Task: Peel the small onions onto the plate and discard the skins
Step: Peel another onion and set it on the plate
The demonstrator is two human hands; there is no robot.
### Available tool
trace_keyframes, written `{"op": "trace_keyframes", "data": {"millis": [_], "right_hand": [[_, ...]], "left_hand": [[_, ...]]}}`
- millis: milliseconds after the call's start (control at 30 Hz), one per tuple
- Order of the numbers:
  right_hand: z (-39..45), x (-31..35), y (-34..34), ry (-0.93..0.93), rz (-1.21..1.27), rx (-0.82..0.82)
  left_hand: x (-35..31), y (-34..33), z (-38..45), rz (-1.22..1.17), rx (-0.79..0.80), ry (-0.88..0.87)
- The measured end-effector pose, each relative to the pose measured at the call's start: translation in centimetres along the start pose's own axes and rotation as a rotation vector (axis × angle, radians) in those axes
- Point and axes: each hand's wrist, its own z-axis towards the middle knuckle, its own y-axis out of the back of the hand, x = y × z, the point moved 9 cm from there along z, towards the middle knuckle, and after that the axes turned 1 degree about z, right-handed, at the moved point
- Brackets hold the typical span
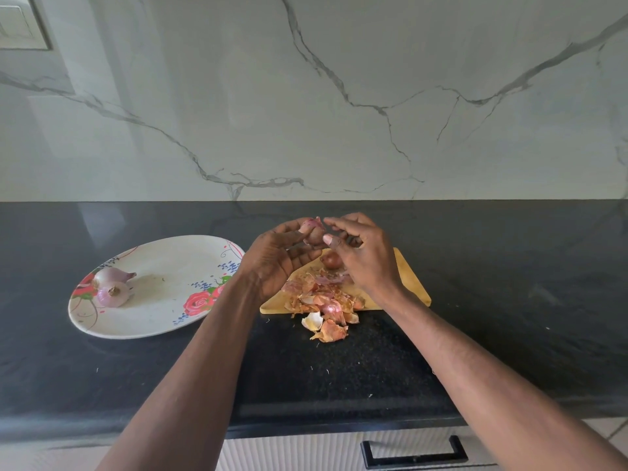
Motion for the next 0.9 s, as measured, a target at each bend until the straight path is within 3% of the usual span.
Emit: {"op": "trace_keyframes", "data": {"millis": [900], "right_hand": [[-0.1, 0.1, -1.0, 0.130, -0.134, 0.057]], "left_hand": [[1.0, 0.4, 0.0, 0.087, -0.092, 0.091]]}}
